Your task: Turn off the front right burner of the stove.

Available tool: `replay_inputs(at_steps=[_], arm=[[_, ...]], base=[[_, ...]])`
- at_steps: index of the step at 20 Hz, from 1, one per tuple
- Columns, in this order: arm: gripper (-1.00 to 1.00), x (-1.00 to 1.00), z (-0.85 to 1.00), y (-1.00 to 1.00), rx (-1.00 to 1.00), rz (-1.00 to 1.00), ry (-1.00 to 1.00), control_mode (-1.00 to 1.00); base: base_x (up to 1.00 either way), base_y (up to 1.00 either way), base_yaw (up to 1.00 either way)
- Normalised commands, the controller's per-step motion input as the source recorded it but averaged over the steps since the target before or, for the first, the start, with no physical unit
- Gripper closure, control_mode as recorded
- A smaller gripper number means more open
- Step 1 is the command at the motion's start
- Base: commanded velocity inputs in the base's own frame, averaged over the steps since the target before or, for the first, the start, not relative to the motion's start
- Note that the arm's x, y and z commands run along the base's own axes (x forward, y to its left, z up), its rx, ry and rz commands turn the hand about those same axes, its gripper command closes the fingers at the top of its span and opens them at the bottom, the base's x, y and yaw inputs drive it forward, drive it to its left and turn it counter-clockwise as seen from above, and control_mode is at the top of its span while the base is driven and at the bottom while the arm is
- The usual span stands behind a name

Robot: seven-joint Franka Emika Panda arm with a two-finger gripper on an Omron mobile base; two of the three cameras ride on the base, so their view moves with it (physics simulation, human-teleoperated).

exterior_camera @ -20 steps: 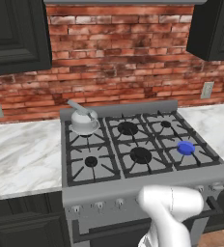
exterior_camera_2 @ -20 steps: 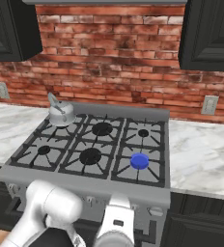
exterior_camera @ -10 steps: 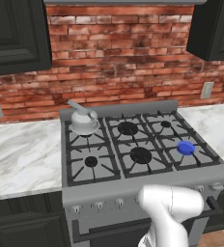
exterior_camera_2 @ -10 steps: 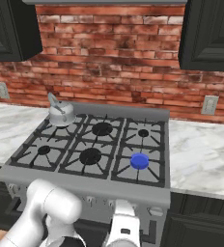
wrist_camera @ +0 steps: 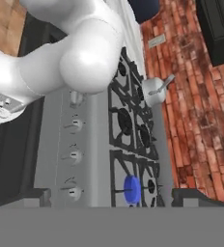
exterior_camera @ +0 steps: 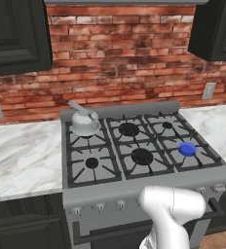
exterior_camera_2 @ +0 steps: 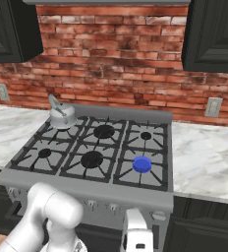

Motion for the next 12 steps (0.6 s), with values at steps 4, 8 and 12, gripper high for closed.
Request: replay_inputs(at_steps=[4,8,12], arm=[[-1.0,0.52,-0.33,0.22,-0.04,0.0,-0.09,-1.0],[-1.0,0.22,-0.46,0.08,0.0,0.0,-0.1,-1.0],[-1.0,0.23,-0.53,0.15,0.0,0.0,-0.09,-1.0]], base=[[0.0,0.0,0.0],[0.0,0.0,0.0],[0.0,0.0,0.0]])
